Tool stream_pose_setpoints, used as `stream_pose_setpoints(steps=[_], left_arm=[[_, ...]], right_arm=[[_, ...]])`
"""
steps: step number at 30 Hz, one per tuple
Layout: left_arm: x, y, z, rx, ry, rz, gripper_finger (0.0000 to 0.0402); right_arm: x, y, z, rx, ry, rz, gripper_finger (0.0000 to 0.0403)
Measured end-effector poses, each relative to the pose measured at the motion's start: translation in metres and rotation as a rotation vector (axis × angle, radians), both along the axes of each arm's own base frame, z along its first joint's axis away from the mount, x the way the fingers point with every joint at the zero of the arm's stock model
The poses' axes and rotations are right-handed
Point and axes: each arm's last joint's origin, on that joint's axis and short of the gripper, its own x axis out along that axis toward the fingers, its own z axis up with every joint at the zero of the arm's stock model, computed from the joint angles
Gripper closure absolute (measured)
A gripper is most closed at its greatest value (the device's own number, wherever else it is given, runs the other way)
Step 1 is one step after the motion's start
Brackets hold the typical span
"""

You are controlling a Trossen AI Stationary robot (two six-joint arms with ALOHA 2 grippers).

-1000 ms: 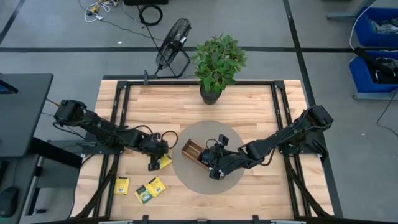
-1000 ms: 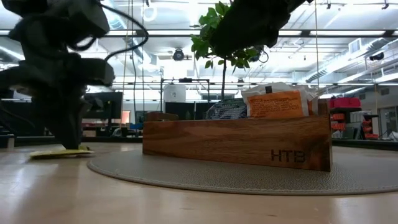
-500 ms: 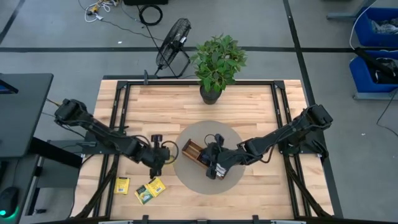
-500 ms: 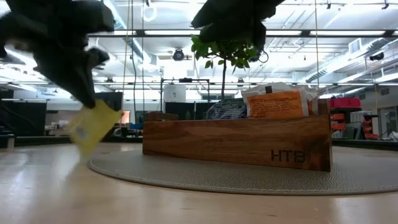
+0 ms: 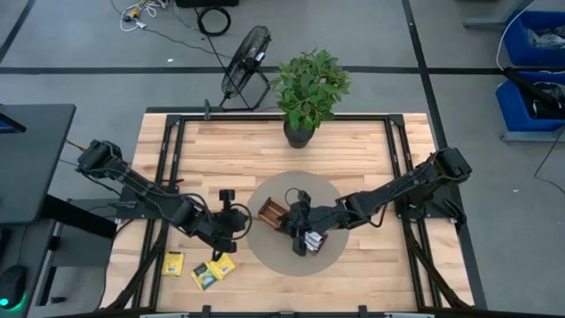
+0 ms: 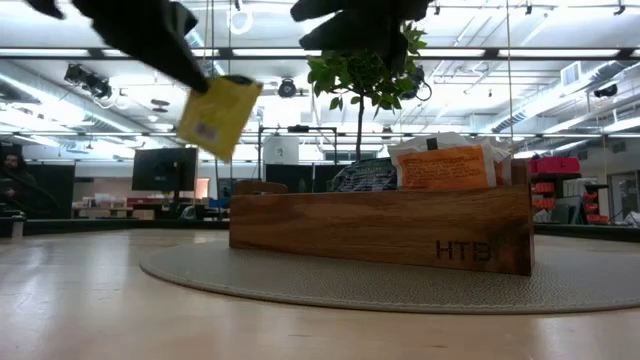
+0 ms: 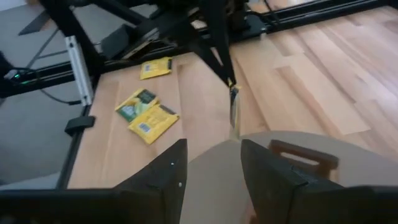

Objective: Pick & Place Tea
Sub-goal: Put the yellow tea bag into the top section of the wooden organizer

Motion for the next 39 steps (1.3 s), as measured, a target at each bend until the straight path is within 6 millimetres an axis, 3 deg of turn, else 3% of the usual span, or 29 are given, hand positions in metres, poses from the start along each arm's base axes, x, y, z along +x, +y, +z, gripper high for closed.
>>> stream_pose_setpoints(steps=[18, 27, 39], left_arm=[[0.021, 0.016, 0.011, 0.059, -0.120, -0.011, 0.0400], [0.022, 0.013, 0.013, 0.055, -0.133, -0.045, 0.0400], [0.020, 0.011, 0.011, 0.037, -0.114, -0.051, 0.0400]], right_arm=[[0.004, -0.012, 0.000, -0.110, 0.002, 0.040, 0.0243], [0.007, -0.021, 0.000, -0.132, -0.002, -0.013, 0.0243], [0.007, -0.018, 0.003, -0.152, -0.026, 0.009, 0.0243]])
